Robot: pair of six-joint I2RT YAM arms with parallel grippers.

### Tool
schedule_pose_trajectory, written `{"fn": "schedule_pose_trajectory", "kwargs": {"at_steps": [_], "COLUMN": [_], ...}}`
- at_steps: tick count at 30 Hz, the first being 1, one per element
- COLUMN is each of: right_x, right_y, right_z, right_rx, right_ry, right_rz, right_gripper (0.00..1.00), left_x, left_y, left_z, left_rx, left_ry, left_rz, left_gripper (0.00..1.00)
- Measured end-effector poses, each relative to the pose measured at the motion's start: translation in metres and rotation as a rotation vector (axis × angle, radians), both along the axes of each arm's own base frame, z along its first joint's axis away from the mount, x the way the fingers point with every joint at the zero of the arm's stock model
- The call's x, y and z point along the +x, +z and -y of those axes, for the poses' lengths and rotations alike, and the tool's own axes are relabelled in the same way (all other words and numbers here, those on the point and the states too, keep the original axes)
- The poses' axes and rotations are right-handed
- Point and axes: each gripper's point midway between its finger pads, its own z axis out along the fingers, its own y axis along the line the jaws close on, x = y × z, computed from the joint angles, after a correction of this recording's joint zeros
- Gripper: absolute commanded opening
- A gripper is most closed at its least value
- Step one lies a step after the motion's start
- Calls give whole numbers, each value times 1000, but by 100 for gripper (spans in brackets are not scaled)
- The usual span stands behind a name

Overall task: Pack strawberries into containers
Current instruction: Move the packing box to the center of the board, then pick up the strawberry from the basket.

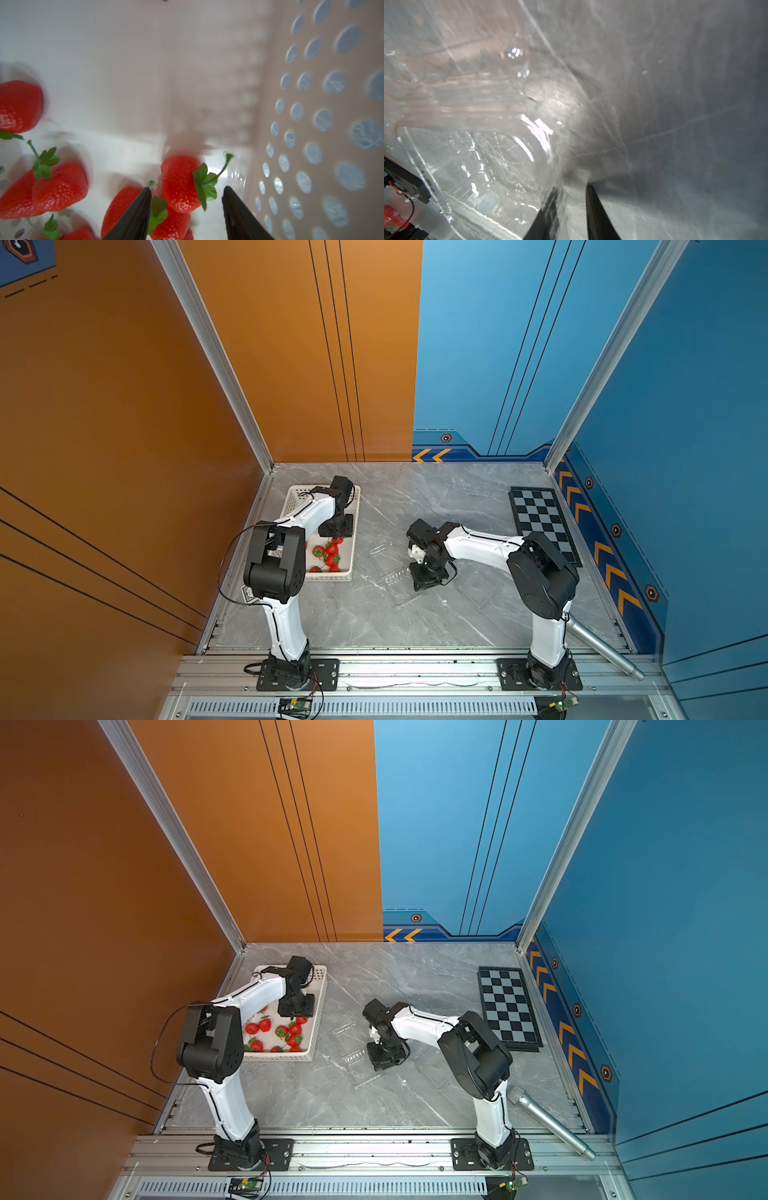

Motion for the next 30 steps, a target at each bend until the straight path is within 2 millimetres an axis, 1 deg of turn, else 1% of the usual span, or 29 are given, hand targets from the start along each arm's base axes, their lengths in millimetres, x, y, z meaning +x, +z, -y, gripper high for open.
{"fn": "schedule_pose_trajectory", "kwargs": {"at_steps": [6,11,15,22,30], "right_x": [1,1,1,3,5], "right_y": [0,0,0,1,1], "right_z": [0,0,-1,-3,-4], "right_rx": [8,8,9,17,25], "right_ry": [-4,-4,-4,-4,-4], "right_rz": [-1,-1,-2,5,13], "right_gripper": [27,27,27,27,27], "left_x": [0,1,1,-3,-3], "left_y": [0,0,-5,-25,-26], "left_z": [-3,-11,-16,-15,-12], "left_rx": [4,10,13,17,6], "left_ry": [-13,-16,-11,-29,-37], "left_rz": [-2,-6,-18,-73,-74], "left_gripper": [58,58,58,57,56]}}
